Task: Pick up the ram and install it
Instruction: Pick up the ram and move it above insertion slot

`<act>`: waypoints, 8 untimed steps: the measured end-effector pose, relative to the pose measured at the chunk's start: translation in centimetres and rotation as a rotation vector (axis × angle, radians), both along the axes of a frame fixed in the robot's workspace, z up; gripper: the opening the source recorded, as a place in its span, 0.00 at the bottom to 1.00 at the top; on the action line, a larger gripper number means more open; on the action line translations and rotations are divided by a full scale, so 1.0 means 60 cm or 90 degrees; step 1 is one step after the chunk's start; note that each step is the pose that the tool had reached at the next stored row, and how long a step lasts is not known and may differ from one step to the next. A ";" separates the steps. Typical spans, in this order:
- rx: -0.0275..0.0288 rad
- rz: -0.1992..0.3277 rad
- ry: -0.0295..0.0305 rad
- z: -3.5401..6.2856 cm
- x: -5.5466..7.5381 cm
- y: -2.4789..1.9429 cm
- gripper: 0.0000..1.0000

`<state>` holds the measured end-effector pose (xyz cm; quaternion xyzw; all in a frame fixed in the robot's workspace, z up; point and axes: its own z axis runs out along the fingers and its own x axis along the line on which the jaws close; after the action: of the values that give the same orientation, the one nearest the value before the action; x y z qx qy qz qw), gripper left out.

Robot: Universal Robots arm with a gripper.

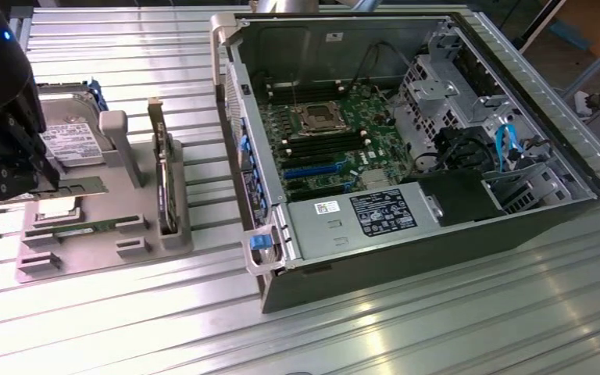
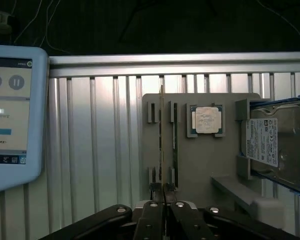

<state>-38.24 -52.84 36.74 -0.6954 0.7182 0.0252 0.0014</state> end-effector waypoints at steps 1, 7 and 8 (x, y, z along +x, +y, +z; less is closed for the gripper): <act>0.0000 0.000 0.0000 0.017 0.000 0.0000 0.12; 0.0000 0.000 0.0000 0.038 0.000 0.0000 0.12; 0.0000 0.000 0.0000 0.041 0.000 0.0000 0.12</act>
<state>-38.24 -52.84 39.22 -0.6954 0.7182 0.0251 0.0014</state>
